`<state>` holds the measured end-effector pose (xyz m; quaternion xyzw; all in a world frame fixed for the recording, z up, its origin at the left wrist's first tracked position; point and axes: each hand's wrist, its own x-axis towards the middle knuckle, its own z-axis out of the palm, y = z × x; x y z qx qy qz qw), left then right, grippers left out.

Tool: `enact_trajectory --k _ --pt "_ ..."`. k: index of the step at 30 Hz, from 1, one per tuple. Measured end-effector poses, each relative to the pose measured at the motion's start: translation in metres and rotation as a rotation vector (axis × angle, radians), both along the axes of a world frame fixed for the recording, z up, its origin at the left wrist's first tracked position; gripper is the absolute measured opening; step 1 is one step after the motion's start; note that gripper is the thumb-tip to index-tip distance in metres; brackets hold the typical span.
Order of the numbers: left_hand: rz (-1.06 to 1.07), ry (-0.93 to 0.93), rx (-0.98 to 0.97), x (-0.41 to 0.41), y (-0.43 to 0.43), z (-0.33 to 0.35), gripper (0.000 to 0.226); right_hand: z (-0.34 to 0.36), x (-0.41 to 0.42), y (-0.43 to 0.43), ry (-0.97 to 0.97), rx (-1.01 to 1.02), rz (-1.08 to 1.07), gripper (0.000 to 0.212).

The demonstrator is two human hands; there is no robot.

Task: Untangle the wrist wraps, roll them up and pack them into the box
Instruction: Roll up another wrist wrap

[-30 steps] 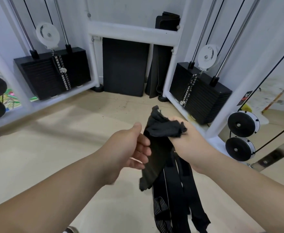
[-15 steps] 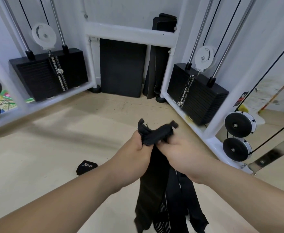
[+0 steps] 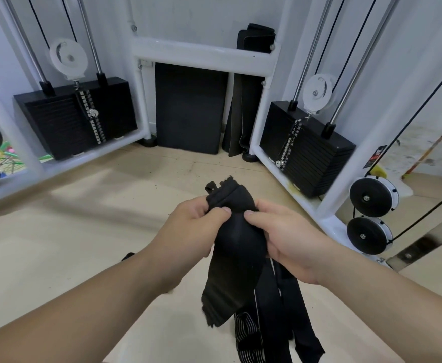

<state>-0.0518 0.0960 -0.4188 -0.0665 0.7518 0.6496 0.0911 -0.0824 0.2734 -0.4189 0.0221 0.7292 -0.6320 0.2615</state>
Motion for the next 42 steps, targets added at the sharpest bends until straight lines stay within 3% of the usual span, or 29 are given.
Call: enact_trajectory --k 5,13,18,23,28,34,42 --pt "-0.044 0.019 0.025 0.005 0.002 0.003 0.027 0.008 0.004 0.002 0.059 0.028 -0.003 0.019" --pt "-0.091 0.021 -0.010 0.003 0.001 0.000 0.017 0.003 0.001 0.000 0.092 0.061 -0.096 0.026" --pt "-0.122 0.026 -0.025 0.004 0.001 0.001 0.027 -0.001 -0.002 -0.001 0.063 0.031 -0.155 0.028" --pt "-0.012 0.033 0.048 0.004 0.002 0.000 0.025 0.003 0.000 0.001 0.011 -0.101 -0.138 0.019" --pt "0.069 0.000 0.154 0.006 0.007 0.005 0.034 0.005 0.000 0.002 0.105 -0.153 -0.107 0.018" --pt "0.169 -0.023 0.283 0.002 0.007 0.008 0.036 0.008 0.001 0.004 0.124 -0.214 -0.070 0.027" --pt "0.157 0.067 0.235 0.003 0.006 0.008 0.042 0.009 0.003 0.012 0.143 -0.272 0.002 0.033"
